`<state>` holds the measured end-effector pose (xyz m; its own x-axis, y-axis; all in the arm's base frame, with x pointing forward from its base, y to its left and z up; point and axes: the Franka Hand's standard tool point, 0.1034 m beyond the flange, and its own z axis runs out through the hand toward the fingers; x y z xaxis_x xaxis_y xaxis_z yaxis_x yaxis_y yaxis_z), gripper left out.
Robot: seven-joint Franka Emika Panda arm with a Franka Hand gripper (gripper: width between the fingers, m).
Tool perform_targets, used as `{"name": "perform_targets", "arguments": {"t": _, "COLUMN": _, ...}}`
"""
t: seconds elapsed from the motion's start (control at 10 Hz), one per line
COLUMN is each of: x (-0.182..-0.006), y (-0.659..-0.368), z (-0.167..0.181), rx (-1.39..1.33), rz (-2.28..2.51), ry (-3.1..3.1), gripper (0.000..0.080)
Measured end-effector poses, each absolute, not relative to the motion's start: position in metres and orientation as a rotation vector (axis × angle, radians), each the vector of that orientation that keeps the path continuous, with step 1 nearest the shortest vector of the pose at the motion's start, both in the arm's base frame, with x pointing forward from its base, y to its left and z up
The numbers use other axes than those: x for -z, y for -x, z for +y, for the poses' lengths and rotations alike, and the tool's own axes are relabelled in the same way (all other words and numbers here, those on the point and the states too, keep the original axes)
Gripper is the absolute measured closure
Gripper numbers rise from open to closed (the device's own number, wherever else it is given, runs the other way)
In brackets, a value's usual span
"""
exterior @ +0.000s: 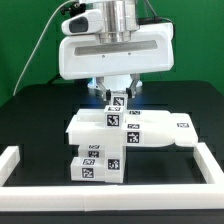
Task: Assemble chair
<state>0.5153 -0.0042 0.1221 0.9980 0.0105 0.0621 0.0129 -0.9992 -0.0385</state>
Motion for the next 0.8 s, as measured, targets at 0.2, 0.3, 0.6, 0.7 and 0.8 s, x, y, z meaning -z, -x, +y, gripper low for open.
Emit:
{"name": "perform_targets", "arguments": {"t": 0.2, "x": -0.1219, "y": -0.5154, "z": -0.004, "rx": 0.09, "rz": 0.241, "ry": 3.086, "gripper": 0.0517}}
{"name": "perform_targets", "arguments": {"t": 0.3, "x": -0.1219, "y": -0.5156, "z": -0.0041, "rx": 0.086, "rz": 0.438, "ry": 3.061, "gripper": 0.0517}}
{"name": "perform_targets", "arguments": {"t": 0.6, "x": -0.1211, "y": -0.5151, "z": -0.0069, "rx": 0.171, "rz": 1.123, "ry": 2.822, "gripper": 0.0517}}
{"name": "perform_targets", "arguments": {"t": 0.7, "x": -0.1211, "y": -0.5158, "z": -0.0068, "rx": 0.19, "rz": 1.221, "ry": 2.765, "gripper": 0.0517}}
{"name": "perform_targets", "arguments": {"t": 0.8, "x": -0.1211, "y": -0.516, "z": -0.0063, "rx": 0.186, "rz": 1.272, "ry": 2.737, "gripper": 0.0515}}
